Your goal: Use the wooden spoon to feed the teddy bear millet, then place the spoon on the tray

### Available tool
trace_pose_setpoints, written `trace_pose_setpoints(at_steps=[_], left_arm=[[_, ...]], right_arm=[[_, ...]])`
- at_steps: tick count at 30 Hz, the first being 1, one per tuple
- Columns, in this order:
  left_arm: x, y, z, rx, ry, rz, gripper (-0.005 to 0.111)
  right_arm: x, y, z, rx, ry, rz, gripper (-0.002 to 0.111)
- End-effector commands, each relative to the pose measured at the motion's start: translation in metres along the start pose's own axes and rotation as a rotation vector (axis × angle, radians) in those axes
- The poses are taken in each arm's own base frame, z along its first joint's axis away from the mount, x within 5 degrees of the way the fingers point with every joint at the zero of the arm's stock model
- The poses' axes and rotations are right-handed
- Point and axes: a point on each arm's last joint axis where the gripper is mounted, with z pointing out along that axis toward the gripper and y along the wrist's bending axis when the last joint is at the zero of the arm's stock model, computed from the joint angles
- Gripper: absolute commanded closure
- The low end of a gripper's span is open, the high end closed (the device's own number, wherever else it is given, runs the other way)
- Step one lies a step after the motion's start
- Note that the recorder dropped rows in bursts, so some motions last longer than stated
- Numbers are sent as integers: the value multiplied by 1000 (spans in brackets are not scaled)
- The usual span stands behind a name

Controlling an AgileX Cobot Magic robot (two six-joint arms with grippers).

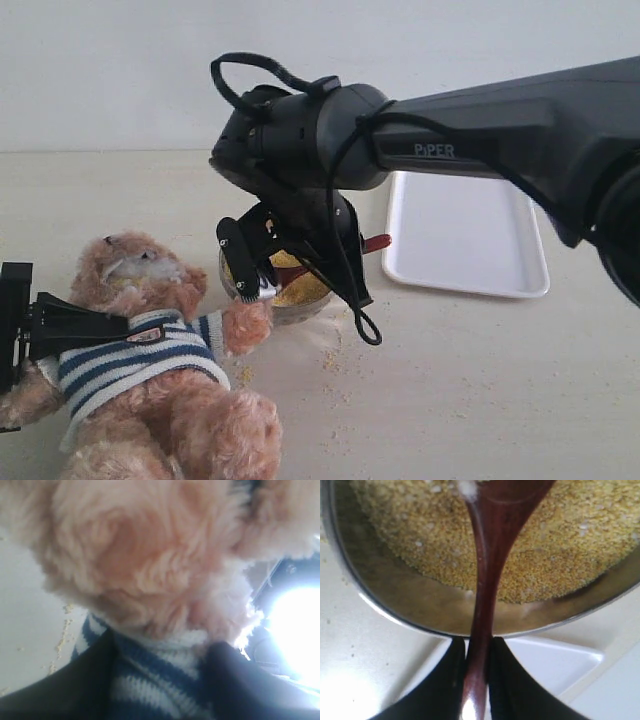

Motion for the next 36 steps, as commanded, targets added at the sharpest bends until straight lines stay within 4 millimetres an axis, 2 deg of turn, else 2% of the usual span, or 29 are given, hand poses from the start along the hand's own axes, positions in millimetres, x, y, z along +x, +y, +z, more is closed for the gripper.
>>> trace_pose_setpoints(at_steps=[1, 13, 19, 24, 30, 36], left_arm=[[3, -2, -1, 33, 11, 3, 102], [4, -3, 0, 32, 16, 10, 102], [13, -6, 12, 32, 73, 42, 102], [16, -8, 17, 32, 97, 57, 102], [16, -8, 17, 34, 93, 58, 102], [15, -8, 17, 35, 90, 57, 102]], right_arm=[[13, -1, 2, -54, -5, 55, 108], [15, -2, 0, -56, -3, 101, 108], [27, -3, -19, -144, -122, 188, 108], [43, -15, -35, -141, -178, 265, 108], [42, -16, -50, -151, -255, 308, 108], [42, -16, -50, -161, -265, 312, 108]])
